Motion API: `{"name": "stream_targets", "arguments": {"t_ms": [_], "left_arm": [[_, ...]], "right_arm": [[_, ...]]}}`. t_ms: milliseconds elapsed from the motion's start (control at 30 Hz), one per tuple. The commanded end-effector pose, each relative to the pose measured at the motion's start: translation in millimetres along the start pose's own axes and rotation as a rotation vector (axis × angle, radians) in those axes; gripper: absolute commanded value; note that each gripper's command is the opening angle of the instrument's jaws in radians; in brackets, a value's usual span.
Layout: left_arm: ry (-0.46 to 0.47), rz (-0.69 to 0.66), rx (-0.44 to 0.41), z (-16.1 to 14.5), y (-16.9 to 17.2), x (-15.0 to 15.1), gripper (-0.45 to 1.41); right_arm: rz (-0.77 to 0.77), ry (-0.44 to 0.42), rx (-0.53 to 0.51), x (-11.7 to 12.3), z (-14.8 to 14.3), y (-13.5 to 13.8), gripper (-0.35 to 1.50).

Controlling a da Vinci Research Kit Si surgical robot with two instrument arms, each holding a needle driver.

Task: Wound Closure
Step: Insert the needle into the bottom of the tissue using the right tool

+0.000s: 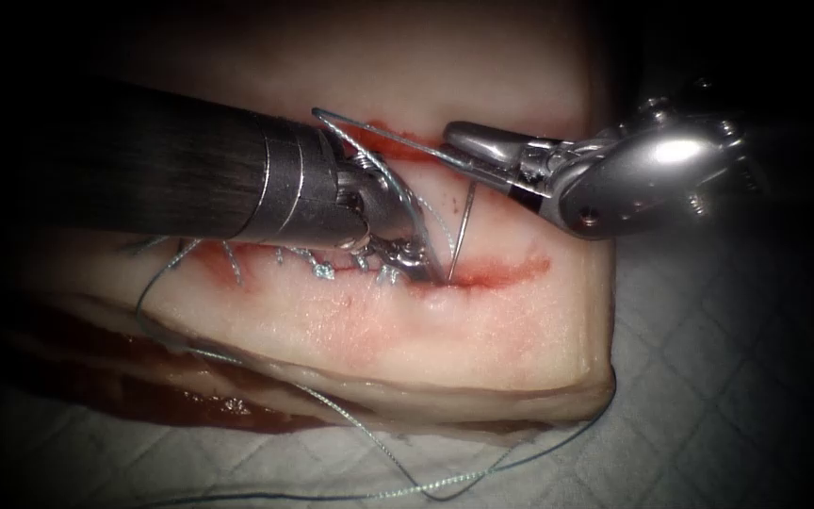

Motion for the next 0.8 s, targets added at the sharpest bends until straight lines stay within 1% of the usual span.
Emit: {"name": "stream_targets", "arguments": {"t_ms": [33, 433, 800], "left_arm": [[0.0, 0.001, -0.001, 0.2, 0.5, -0.4, -0.45], [0.0, -0.004, 0.001, 0.2, 0.5, -0.4, -0.45], [0.001, -0.004, 0.001, 0.2, 0.5, -0.4, -0.45]], "right_arm": [[-0.002, -0.005, 0.002, 0.4, 0.9, -0.1, -0.35], [-0.021, -0.005, 0.004, 0.6, 1.1, 0.9, -0.35], [-0.011, -0.003, 0.005, 0.5, 1.3, 1.0, -0.35]]}}
